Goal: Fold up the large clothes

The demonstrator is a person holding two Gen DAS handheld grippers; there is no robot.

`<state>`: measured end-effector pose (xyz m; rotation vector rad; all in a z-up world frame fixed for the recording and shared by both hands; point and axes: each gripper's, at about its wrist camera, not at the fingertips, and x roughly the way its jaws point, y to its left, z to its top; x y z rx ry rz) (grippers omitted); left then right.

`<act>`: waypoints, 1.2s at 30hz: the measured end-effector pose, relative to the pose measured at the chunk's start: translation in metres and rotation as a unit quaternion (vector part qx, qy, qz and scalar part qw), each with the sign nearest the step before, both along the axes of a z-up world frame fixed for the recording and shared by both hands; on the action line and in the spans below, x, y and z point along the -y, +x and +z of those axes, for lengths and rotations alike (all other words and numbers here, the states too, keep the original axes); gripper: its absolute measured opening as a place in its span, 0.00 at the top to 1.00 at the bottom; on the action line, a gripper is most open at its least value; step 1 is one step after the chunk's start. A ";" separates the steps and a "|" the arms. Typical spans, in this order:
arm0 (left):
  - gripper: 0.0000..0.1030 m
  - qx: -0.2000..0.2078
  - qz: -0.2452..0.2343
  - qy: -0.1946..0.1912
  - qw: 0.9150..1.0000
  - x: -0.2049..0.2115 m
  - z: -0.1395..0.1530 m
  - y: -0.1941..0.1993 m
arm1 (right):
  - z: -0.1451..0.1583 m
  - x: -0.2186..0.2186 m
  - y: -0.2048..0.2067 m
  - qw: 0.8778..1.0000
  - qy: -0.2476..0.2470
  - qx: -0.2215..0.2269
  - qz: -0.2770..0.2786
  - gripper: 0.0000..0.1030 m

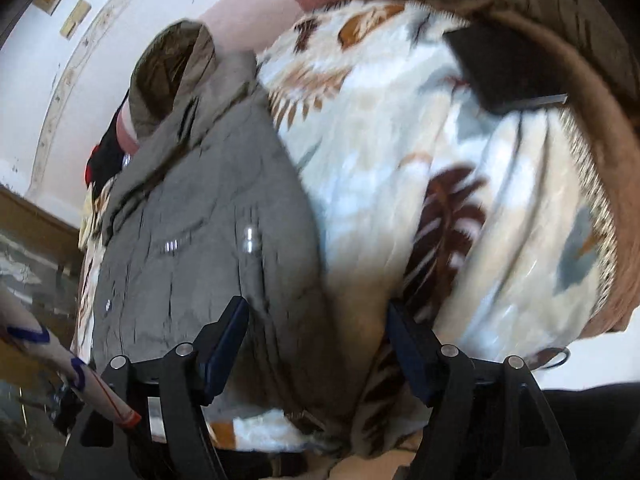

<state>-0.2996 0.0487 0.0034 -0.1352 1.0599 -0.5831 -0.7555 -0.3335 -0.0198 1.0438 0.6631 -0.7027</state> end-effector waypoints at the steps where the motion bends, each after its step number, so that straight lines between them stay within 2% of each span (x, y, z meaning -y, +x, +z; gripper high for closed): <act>1: 0.38 0.001 -0.008 -0.001 1.000 0.003 0.000 -0.003 | -0.002 -0.005 0.003 1.000 0.002 -0.001 0.008 0.27; 2: 0.38 0.004 -0.016 0.001 1.000 0.006 0.000 -0.005 | -0.002 -0.009 0.006 1.000 -0.001 -0.001 0.016 0.28; 3: 0.45 0.011 -0.023 0.006 1.000 0.010 0.000 -0.008 | -0.001 -0.013 0.009 1.000 -0.007 0.002 0.029 0.41; 4: 0.56 0.019 -0.028 0.011 0.999 0.012 0.002 -0.011 | 0.000 -0.017 0.014 0.999 -0.011 0.004 0.044 0.50; 5: 0.61 0.026 -0.033 0.014 0.999 0.015 0.003 -0.013 | 0.001 -0.020 0.017 0.998 -0.026 -0.004 0.049 0.58; 6: 0.64 0.034 -0.038 0.020 0.999 0.017 0.004 -0.016 | 0.005 -0.023 0.019 0.997 -0.046 -0.014 0.053 0.71; 9: 0.72 0.062 -0.050 0.036 0.996 0.022 0.008 -0.025 | 0.009 -0.023 0.018 0.997 -0.063 -0.019 0.048 0.81; 11: 0.74 0.076 -0.058 0.042 0.995 0.024 0.011 -0.032 | 0.012 -0.023 0.014 0.996 -0.075 -0.028 0.032 0.84; 17: 0.76 0.109 -0.086 0.054 0.989 0.027 0.015 -0.056 | 0.029 -0.030 0.009 0.990 -0.122 -0.072 0.016 0.85; 23: 0.76 0.122 -0.100 0.058 0.986 0.032 0.016 -0.063 | 0.056 -0.042 0.010 0.966 -0.230 -0.119 -0.020 0.88; 25: 0.75 0.122 -0.095 0.061 0.986 0.032 0.015 -0.060 | 0.056 -0.042 0.015 0.963 -0.235 -0.133 -0.017 0.88; 26: 0.73 0.123 -0.090 0.063 0.986 0.031 0.016 -0.059 | 0.050 -0.038 0.017 0.965 -0.221 -0.138 -0.013 0.88; 28: 0.63 0.124 -0.071 0.063 0.988 0.026 0.019 -0.055 | 0.043 -0.031 0.015 0.973 -0.188 -0.131 -0.007 0.86; 29: 0.59 0.126 -0.055 0.060 0.989 0.021 0.021 -0.053 | 0.042 -0.029 0.011 0.976 -0.178 -0.126 -0.009 0.81; 30: 0.55 0.129 -0.036 0.056 0.989 0.015 0.024 -0.050 | 0.043 -0.027 0.005 0.978 -0.172 -0.120 -0.016 0.69; 31: 0.55 0.136 -0.018 0.054 0.989 0.009 0.028 -0.049 | 0.047 -0.027 -0.001 0.977 -0.174 -0.117 -0.032 0.65; 33: 0.56 0.158 0.015 0.054 0.986 0.000 0.037 -0.048 | 0.058 -0.027 -0.014 0.970 -0.199 -0.121 -0.073 0.63; 36: 0.56 0.192 0.015 0.055 0.980 0.006 0.051 -0.054 | 0.073 -0.029 -0.016 0.971 -0.215 -0.073 -0.073 0.63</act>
